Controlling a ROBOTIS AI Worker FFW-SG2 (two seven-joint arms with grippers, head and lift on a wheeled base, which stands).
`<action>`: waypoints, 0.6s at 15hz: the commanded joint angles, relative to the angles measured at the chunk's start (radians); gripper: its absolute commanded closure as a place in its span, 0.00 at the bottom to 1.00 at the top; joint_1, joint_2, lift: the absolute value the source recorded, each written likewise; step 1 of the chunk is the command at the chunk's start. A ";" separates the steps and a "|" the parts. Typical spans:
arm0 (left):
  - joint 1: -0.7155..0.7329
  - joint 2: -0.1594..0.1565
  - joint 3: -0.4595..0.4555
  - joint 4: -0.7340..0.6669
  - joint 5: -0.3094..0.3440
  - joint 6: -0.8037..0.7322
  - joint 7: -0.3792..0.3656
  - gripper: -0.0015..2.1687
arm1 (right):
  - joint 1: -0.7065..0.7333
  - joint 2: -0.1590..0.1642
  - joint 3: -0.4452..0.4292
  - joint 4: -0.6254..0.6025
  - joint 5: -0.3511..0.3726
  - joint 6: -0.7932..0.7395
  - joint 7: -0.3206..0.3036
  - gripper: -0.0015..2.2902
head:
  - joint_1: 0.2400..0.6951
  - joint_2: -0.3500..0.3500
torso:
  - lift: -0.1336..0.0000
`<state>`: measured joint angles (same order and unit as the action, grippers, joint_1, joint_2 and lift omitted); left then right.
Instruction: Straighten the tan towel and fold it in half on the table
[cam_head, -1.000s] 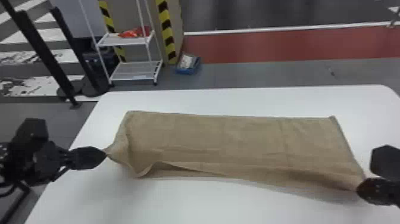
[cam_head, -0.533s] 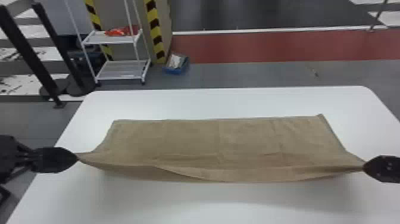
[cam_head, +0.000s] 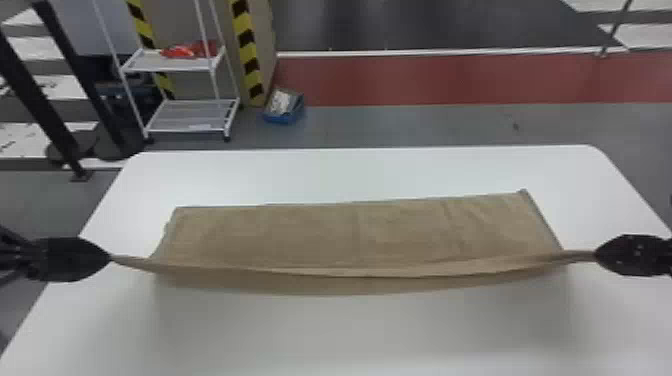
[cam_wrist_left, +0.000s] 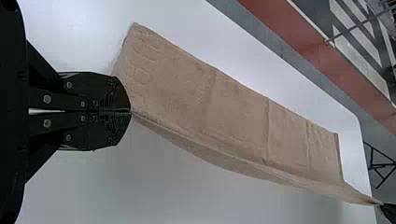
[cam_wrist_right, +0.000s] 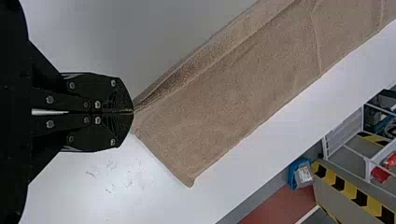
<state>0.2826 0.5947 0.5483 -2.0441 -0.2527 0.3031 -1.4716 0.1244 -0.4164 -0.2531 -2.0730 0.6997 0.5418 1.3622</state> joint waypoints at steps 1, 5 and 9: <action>-0.062 -0.007 -0.047 0.030 -0.025 0.003 0.014 0.76 | -0.074 0.022 0.020 0.062 -0.003 0.047 0.005 0.53 | 1.00 0.58 | 0.08; -0.241 -0.007 -0.195 0.176 -0.115 0.000 0.031 0.76 | -0.230 0.062 0.071 0.232 0.034 0.044 0.005 0.53 | 1.00 0.57 | 0.08; -0.355 -0.001 -0.280 0.348 -0.140 -0.064 0.062 0.76 | -0.341 0.093 0.100 0.398 0.099 0.031 0.005 0.53 | 1.00 0.56 | 0.08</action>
<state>-0.0449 0.5932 0.2911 -1.7475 -0.3867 0.2655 -1.4193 -0.1798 -0.3351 -0.1615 -1.7331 0.7757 0.5794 1.3622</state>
